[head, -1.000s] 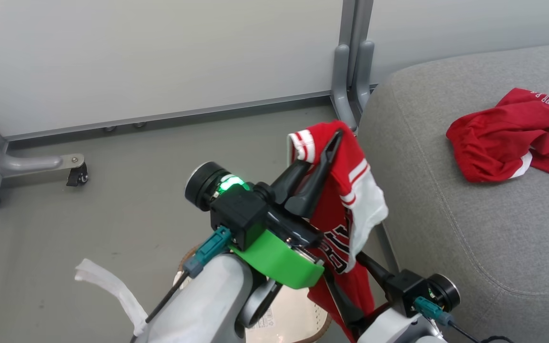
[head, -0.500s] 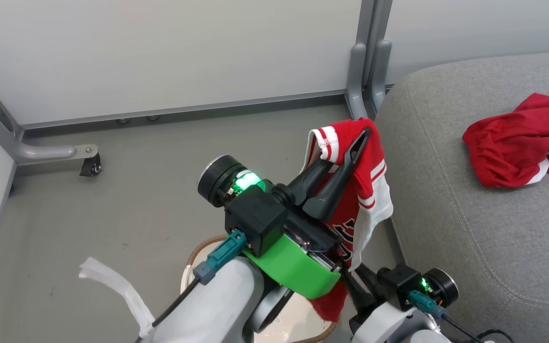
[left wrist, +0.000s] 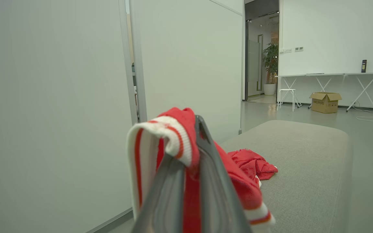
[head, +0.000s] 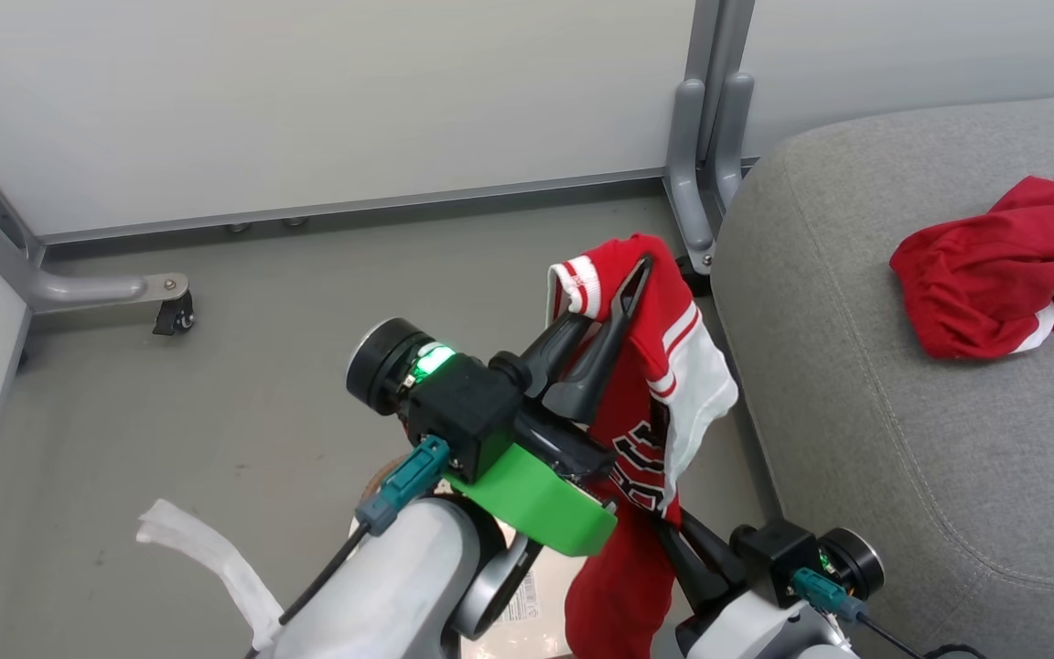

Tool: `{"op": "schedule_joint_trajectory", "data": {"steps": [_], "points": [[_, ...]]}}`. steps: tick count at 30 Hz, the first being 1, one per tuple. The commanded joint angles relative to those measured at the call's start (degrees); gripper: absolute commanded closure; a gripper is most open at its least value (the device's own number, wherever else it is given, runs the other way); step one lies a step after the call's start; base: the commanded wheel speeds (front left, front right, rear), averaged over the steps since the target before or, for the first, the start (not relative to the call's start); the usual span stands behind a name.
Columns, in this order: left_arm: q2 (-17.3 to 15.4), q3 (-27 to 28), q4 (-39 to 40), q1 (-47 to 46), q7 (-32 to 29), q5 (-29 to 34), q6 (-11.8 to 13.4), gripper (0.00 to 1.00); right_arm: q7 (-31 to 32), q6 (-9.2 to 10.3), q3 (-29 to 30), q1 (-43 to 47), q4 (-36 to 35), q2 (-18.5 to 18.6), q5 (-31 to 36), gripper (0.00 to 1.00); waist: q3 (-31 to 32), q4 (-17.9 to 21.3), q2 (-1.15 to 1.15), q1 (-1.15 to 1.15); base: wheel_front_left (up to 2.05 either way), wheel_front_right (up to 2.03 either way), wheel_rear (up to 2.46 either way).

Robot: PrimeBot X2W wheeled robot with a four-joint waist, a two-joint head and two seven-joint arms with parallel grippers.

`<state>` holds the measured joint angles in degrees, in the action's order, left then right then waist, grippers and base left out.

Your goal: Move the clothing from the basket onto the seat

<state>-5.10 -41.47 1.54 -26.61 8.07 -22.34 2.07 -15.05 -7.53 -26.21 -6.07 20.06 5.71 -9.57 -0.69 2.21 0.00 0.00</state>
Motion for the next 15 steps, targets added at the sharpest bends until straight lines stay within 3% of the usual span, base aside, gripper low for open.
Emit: {"op": "schedule_joint_trajectory", "data": {"steps": [1,3,4,15], "points": [[-0.7,0.2,-0.3,0.7,-0.2,-0.6,0.5,0.88,-0.2,0.08,0.4,0.5,-0.4,0.0,-0.3,1.0,0.0,0.0,0.0,0.0,0.0,0.0,0.0],[-0.9,0.3,-0.8,1.2,-0.3,-0.5,0.9,0.2,-0.2,0.08,0.6,0.8,-0.7,0.0,-0.3,1.0,0.0,0.0,0.0,0.0,0.0,0.0,0.0],[-1.0,0.4,-0.9,1.3,-0.6,-0.3,1.2,0.0,-0.2,0.08,0.7,0.9,-0.8,0.0,-0.3,1.0,0.0,0.1,0.0,0.0,0.0,0.0,0.0],[-1.9,0.1,-1.9,2.4,-2.3,-1.0,2.4,0.0,-0.2,0.08,0.9,0.9,-1.7,-0.1,-0.7,1.0,-0.1,0.1,0.0,0.0,0.0,0.0,0.0]]}}
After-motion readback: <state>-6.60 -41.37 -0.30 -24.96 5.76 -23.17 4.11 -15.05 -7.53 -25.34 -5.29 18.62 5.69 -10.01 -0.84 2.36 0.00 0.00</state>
